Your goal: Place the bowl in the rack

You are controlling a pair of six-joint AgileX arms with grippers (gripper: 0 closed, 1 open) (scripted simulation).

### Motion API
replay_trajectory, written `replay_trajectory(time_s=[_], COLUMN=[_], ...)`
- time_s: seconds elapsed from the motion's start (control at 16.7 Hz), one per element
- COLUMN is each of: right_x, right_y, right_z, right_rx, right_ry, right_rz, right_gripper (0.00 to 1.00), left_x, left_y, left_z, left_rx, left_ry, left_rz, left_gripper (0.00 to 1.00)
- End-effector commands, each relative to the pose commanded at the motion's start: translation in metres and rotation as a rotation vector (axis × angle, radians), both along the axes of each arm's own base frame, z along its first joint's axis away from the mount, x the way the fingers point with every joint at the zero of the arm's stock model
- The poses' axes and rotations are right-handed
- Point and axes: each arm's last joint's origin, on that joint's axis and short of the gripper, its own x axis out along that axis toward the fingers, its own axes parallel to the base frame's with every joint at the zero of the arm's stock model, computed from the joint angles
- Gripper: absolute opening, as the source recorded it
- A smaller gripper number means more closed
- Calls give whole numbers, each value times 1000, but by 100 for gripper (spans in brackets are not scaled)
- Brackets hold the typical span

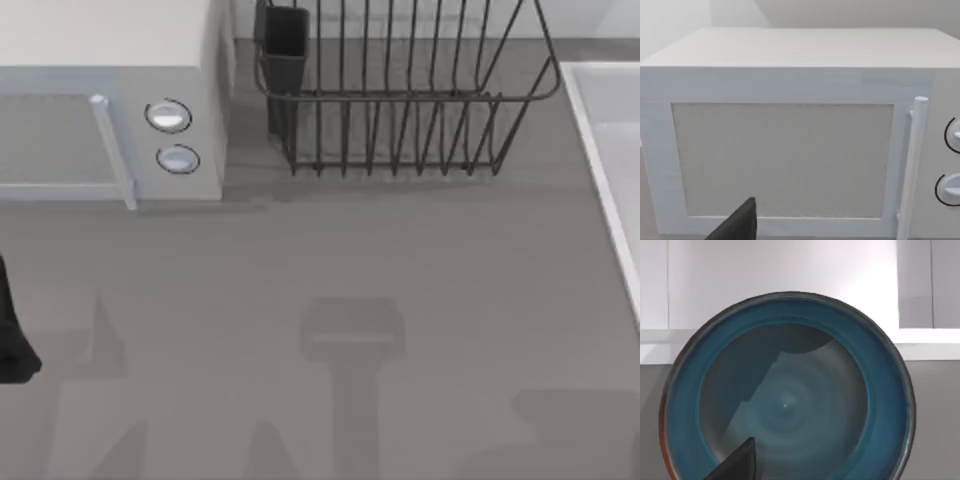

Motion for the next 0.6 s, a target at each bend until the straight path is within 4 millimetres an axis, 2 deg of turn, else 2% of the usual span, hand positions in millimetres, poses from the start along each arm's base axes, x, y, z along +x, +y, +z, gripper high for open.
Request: replay_trajectory(time_s=[0.36,0.6], right_x=[35,41], right_y=[-54,-66], right_z=[-3,-4], right_rx=[127,156], right_ry=[291,332], right_rz=[-4,-4], right_gripper=[100,100], left_x=[0,0], left_y=[0,0], left_z=[0,0], left_rx=[0,0], left_ry=[0,0], left_rz=[0,0], left_gripper=[100,100])
